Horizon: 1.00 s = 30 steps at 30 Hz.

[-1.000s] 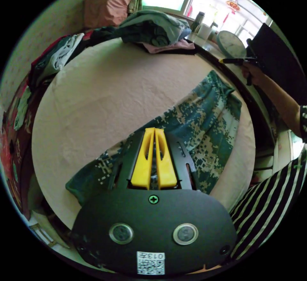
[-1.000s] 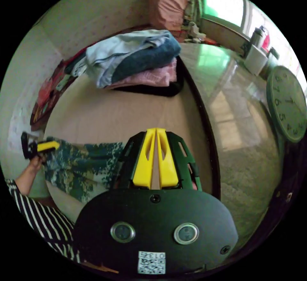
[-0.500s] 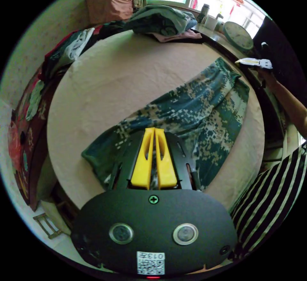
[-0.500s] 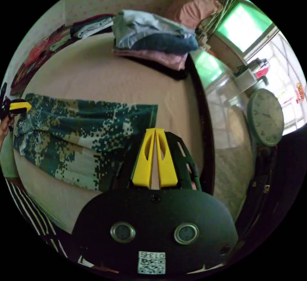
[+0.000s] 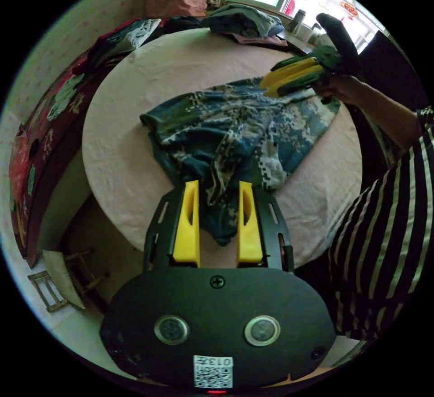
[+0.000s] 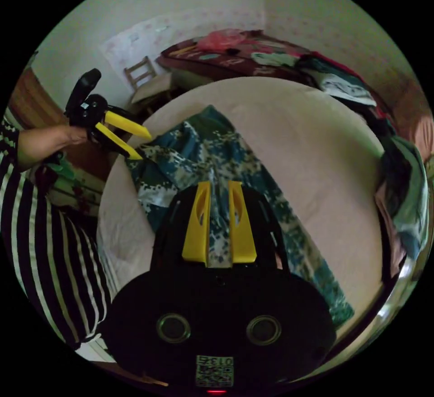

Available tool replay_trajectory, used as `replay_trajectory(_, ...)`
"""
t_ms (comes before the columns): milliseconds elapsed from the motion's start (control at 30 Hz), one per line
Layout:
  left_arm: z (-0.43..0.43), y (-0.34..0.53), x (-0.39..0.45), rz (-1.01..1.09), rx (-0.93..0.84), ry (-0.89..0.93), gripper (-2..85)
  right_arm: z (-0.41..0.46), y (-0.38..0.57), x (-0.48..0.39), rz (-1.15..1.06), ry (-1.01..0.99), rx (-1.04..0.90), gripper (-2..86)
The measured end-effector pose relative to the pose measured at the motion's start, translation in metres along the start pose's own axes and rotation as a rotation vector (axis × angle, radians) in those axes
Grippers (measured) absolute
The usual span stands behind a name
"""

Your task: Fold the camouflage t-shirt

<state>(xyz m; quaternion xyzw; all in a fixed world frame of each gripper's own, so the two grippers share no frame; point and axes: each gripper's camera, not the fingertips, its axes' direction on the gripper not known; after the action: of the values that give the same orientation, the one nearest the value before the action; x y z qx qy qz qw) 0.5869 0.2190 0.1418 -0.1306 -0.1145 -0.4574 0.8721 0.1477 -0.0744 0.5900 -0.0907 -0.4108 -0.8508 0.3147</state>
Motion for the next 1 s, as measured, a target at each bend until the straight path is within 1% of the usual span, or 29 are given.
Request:
replay_trajectory(100, 0.009, -0.003, 0.007, 0.038, -0.056, -0.027, 6.4, 0.023, -0.028, -0.01, -0.043, -0.015, -0.08, 7.3)
replay_trajectory(167, 0.01, -0.004, 0.014, 0.1, -0.092, -0.066, 2.2, 0.036, -0.036, -0.014, -0.049, -0.01, -0.135, 6.2)
replay_trajectory(200, 0.009, -0.003, 0.016, 0.113, -0.094, -0.068, 1.9, 0.039, -0.039, -0.017, -0.05, -0.016, -0.153, 4.2)
replay_trajectory(267, 0.0, 0.001, 0.02, 0.152, -0.091, -0.093, 0.9, 0.033, -0.041, -0.024, -0.038, 0.0, -0.138, 2.7)
replay_trajectory(367, -0.018, 0.007, 0.022, 0.181, -0.043, -0.132, 0.4, 0.015, -0.037, -0.034, -0.01, 0.018, -0.055, 2.0)
replay_trajectory(467, -0.037, -0.001, 0.024, 0.221, 0.028, -0.155, 0.2, -0.004, -0.024, -0.034, 0.097, 0.033, 0.051, 1.8)
replay_trajectory(533, -0.043, -0.012, 0.025, 0.265, 0.047, -0.178, 0.2, -0.012, -0.013, -0.028, 0.254, 0.01, 0.119, 1.8)
replay_trajectory(567, -0.045, -0.022, 0.026, 0.302, 0.05, -0.19, 0.2, -0.013, -0.01, -0.026, 0.297, -0.002, 0.133, 1.8)
replay_trajectory(633, -0.044, -0.039, 0.026, 0.341, 0.052, -0.217, 0.2, -0.016, 0.004, -0.016, 0.503, -0.061, 0.202, 1.9)
replay_trajectory(733, -0.033, -0.071, 0.021, 0.369, 0.039, -0.231, 0.3, -0.007, 0.016, -0.008, 0.7, -0.123, 0.214, 1.9)
replay_trajectory(800, -0.02, -0.086, 0.012, 0.339, -0.004, -0.204, 0.4, -0.001, 0.017, -0.007, 0.766, -0.103, 0.194, 2.0)
replay_trajectory(833, -0.012, -0.09, 0.006, 0.31, -0.037, -0.207, 0.4, 0.004, 0.016, -0.007, 0.79, -0.07, 0.154, 2.0)
replay_trajectory(867, -0.008, -0.089, 0.0, 0.273, -0.049, -0.228, 0.4, 0.005, 0.015, -0.008, 0.8, -0.052, 0.137, 2.0)
replay_trajectory(933, -0.004, -0.082, -0.009, 0.216, -0.074, -0.213, 0.4, 0.005, 0.011, -0.012, 0.81, -0.041, 0.11, 2.1)
replay_trajectory(1000, -0.007, -0.069, -0.015, 0.155, -0.055, -0.203, 0.3, 0.001, 0.008, -0.018, 0.793, -0.027, 0.092, 2.0)
